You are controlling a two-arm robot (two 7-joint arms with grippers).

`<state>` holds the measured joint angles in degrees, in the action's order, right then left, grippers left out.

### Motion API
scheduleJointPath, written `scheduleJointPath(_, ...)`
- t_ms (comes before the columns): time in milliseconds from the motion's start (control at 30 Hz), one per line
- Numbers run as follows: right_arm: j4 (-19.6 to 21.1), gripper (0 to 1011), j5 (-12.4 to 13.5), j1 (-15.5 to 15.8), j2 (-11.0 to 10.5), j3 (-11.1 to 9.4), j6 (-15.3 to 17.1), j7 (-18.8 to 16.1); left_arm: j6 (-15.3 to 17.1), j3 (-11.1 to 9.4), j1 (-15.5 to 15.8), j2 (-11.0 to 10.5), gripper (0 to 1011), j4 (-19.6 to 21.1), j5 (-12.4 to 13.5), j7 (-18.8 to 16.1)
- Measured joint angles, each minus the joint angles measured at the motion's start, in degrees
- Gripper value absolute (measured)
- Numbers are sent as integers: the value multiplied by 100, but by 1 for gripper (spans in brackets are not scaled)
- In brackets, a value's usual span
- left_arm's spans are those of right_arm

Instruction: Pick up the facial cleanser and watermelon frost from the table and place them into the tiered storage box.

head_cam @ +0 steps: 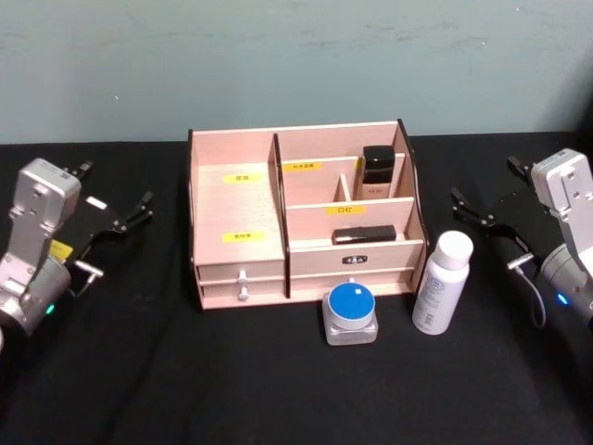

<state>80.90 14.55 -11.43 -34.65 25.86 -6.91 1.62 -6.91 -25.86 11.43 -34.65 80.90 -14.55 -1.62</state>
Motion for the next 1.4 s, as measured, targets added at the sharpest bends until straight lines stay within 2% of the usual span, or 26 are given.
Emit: scheduleJointPath(1400,0,1002,0,0,0,0,0,0,0,0,0,0,1001,0,0,0)
